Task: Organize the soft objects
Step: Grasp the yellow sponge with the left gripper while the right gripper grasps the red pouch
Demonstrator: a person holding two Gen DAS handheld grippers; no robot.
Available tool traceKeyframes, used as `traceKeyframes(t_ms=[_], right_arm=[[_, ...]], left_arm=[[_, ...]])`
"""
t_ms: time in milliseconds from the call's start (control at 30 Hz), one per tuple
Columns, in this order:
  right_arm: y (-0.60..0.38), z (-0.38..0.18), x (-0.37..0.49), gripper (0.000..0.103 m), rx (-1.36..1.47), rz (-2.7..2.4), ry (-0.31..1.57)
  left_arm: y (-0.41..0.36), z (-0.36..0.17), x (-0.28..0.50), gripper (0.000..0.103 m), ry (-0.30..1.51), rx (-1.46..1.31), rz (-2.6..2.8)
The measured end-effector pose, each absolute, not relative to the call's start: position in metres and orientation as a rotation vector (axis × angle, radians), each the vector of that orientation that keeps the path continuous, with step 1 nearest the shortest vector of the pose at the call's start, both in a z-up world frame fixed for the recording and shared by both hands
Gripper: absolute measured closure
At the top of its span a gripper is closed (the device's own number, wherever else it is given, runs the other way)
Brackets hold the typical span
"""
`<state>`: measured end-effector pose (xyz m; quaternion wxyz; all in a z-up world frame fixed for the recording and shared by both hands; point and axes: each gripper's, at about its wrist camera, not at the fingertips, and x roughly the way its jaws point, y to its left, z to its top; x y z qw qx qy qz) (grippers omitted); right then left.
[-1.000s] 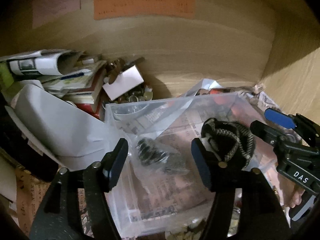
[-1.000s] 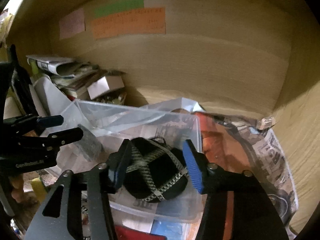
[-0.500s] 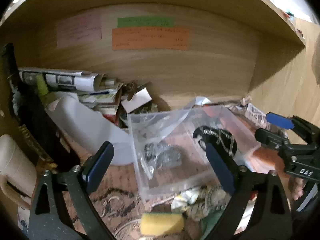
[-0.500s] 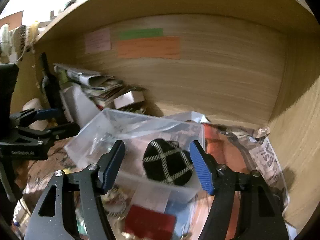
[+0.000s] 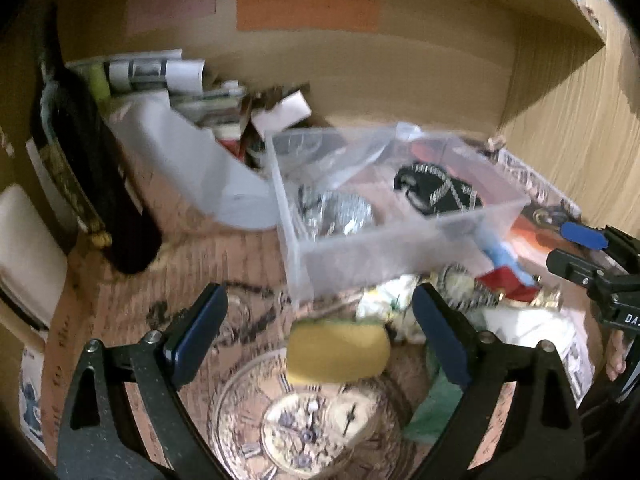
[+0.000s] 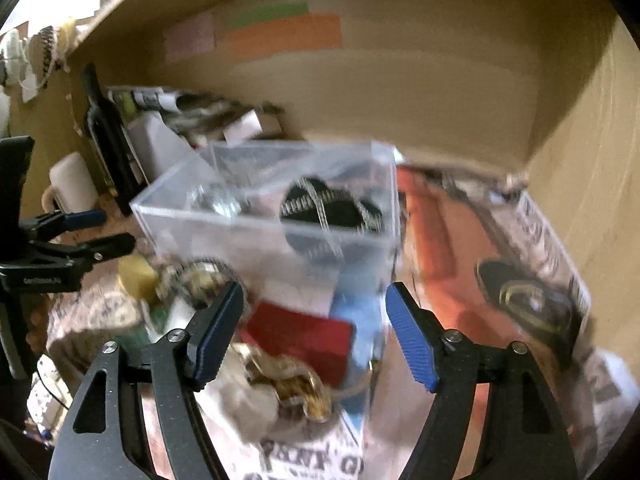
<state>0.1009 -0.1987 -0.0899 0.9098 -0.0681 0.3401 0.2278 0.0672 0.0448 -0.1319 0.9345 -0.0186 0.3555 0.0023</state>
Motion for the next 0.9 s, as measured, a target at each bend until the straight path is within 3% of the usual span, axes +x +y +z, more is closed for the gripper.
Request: traceKeyframes(t_ms=[400, 600, 667, 900], right_arm=[[-0.209, -0.128, 0.112, 0.032, -0.144, 0.47, 0.856], [-0.205, -0.139, 0.119, 0.033, -0.181, 0.496, 0.897], [-0.204, -0.14, 0.119, 0.04, -0.2, 0.493, 0.893], [-0.201, -0.143, 0.121, 0.07, -0.231, 0.488, 0.868]], left_arm=[[0.048, -0.168, 0.068, 0.01, 0.817, -0.088, -0.001], [0.046, -0.171, 0.071, 0.031, 0.831, -0.1, -0.022], [0.045, -0.171, 0.071, 0.039, 0.832, -0.097, -0.024], [0.045, -0.169, 0.066, 0.046, 0.804, -0.093, -0.02]])
